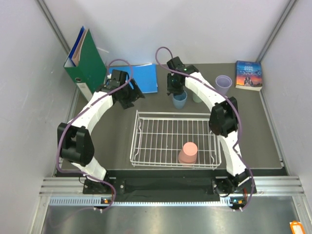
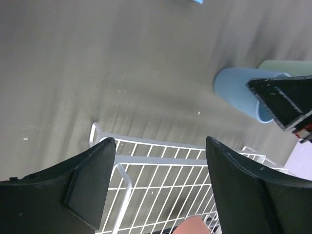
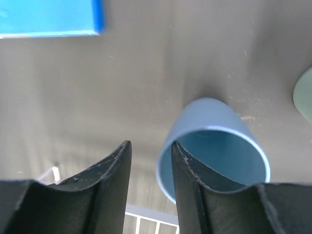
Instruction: Unload the cups from the dish rack
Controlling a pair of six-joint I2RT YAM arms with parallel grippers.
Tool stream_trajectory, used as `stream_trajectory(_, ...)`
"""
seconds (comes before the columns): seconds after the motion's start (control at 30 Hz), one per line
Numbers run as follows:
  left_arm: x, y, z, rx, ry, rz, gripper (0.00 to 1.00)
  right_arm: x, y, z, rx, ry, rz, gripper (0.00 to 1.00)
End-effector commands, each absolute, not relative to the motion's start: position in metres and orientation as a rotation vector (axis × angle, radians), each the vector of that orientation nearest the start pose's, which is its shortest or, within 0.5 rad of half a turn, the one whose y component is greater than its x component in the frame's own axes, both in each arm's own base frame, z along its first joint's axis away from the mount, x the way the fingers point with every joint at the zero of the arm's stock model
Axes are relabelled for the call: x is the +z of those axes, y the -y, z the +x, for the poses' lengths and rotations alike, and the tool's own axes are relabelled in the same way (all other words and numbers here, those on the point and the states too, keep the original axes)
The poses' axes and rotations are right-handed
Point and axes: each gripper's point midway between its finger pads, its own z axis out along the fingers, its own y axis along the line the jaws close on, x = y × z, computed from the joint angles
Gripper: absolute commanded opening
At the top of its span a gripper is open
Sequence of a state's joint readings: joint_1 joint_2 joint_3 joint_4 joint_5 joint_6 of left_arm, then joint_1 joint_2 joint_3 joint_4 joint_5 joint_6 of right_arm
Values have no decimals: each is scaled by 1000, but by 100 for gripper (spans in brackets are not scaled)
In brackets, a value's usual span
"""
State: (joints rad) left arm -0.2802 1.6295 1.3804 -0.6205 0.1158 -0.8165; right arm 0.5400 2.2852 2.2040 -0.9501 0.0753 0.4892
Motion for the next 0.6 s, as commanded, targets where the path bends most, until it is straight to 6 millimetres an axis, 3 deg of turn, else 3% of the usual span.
stream_trajectory(0.0, 221, 177, 404, -724, -2304, -475, 80, 273, -290, 465, 532, -2225, -41, 42)
stream_trajectory(0.03, 229, 178, 403, -734, -2284, -457, 80, 270, -284, 459, 540, -2219, -37, 44)
stream_trajectory(0.07, 235, 180, 402, -747, -2270, -422, 80, 320, -276, 445, 612, -2097, -33, 46)
stream_trajectory(0.1, 242, 185, 400, -755, -2260, -380, 80, 347, -275, 445, 661, -1989, -26, 55)
stream_trajectory(0.13, 250, 189, 399, -756, -2244, -345, 80, 337, -265, 439, 654, -1985, -14, 62)
stream_trajectory(0.17, 253, 191, 396, -740, -2240, -293, 80, 377, -250, 421, 688, -1883, 4, 71)
stream_trajectory(0.2, 265, 202, 392, -738, -2223, -239, 80, 387, -242, 414, 700, -1840, 18, 83)
stream_trajectory(0.23, 273, 208, 387, -735, -2207, -194, 81, 383, -230, 414, 692, -1814, 45, 86)
stream_trajectory(0.27, 279, 214, 383, -718, -2193, -133, 81, 405, -214, 400, 693, -1750, 79, 88)
stream_trajectory(0.33, 297, 239, 367, -695, -2156, 5, 83, 399, -191, 394, 633, -1747, 140, 91)
stream_trajectory(0.37, 301, 249, 360, -683, -2149, 57, 84, 409, -181, 383, 621, -1719, 158, 92)
stream_trajectory(0.4, 302, 274, 341, -688, -2148, 157, 85, 407, -174, 379, 597, -1713, 174, 93)
stream_trajectory(0.43, 305, 279, 337, -632, -2140, 216, 86, 392, -164, 378, 550, -1721, 205, 93)
stream_trajectory(0.47, 304, 290, 327, -625, -2144, 268, 87, 401, -154, 367, 550, -1677, 225, 93)
stream_trajectory(0.5, 303, 311, 307, -650, -2146, 358, 88, 399, -149, 362, 539, -1662, 236, 94)
stream_trajectory(0.53, 294, 317, 298, -623, -2162, 418, 89, 383, -145, 358, 522, -1675, 244, 95)
stream_trajectory(0.57, 288, 323, 288, -612, -2171, 463, 90, 385, -141, 351, 522, -1662, 247, 96)
